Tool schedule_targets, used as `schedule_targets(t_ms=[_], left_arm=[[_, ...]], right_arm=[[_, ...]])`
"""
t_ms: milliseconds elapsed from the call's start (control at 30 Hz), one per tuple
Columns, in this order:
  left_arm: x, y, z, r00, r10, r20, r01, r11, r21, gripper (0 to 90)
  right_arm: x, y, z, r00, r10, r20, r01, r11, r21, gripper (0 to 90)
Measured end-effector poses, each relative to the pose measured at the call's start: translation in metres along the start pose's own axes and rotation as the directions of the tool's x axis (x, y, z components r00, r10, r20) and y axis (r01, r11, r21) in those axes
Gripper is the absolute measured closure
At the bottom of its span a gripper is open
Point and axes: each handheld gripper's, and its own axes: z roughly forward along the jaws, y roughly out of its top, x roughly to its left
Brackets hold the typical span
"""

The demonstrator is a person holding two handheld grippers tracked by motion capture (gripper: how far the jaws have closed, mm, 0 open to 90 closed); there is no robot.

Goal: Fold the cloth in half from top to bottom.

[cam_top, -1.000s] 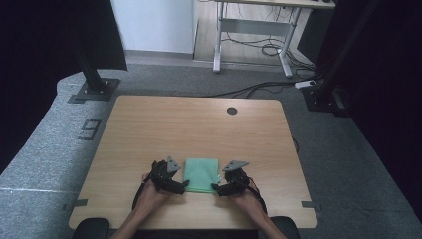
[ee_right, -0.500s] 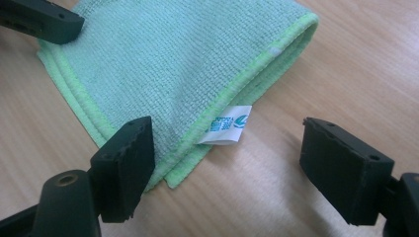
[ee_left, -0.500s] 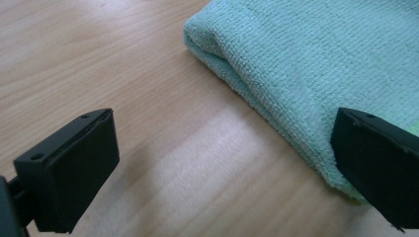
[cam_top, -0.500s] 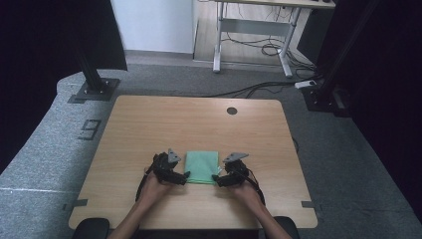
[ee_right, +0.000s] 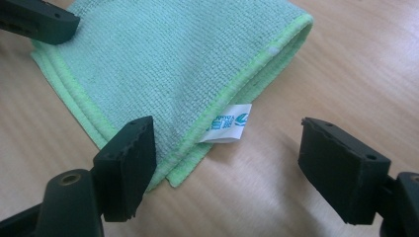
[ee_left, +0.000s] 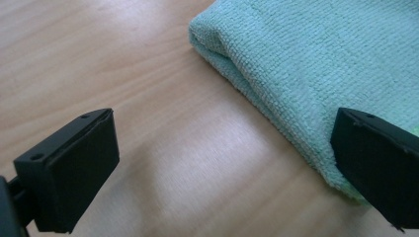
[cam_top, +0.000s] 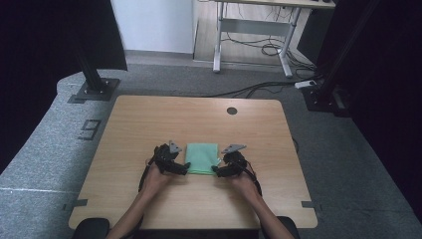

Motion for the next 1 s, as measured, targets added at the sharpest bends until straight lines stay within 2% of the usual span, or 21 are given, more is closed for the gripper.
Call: schedule_targets(t_ms=[133, 233, 467, 533, 667, 833, 1000], left_arm=[[0.006, 0.006, 0.006, 0.9999, -0.004, -0.013, 0.004, 1.0, 0.003, 0.0], [0.009, 0.008, 0.009, 0.9999, -0.014, -0.007, 0.014, 0.9999, 0.001, 0.0], [0.015, 0.006, 0.01, 0.9982, -0.046, 0.037, 0.046, 0.9989, -0.003, 0.0], [0.015, 0.008, 0.009, 0.9983, -0.043, 0.04, 0.043, 0.9991, 0.0, 0.0], [0.015, 0.013, -0.002, 0.9997, -0.017, 0.019, 0.017, 0.9998, -0.01, 0.0], [0.022, 0.014, -0.024, 0.9986, -0.03, 0.043, 0.033, 0.998, -0.055, 0.0], [0.027, 0.003, -0.04, 0.9973, -0.029, 0.068, 0.034, 0.9976, -0.061, 0.0]], right_arm=[[-0.005, 0.006, 0.005, 0.9999, 0.001, 0.017, -0.001, 1.0, -0.001, 22.5], [-0.008, 0.008, 0.008, 0.9997, 0.013, 0.018, -0.013, 1.0, -0.002, 22.5], [-0.011, 0.008, 0.008, 0.9981, 0.062, 0.005, -0.062, 0.998, -0.003, 21.9], [-0.011, 0.008, 0.008, 0.9983, 0.058, 0.004, -0.058, 0.998, -0.005, 21.4], [-0.01, 0.01, 0.004, 0.9989, 0.047, 0.001, -0.047, 0.999, -0.016, 19.2], [-0.008, 0.013, -0.006, 0.9994, 0.034, -0.01, -0.034, 0.998, -0.051, 14.8], [-0.007, 0.011, -0.018, 0.9997, 0.011, -0.024, -0.013, 0.998, -0.054, 13.2]])
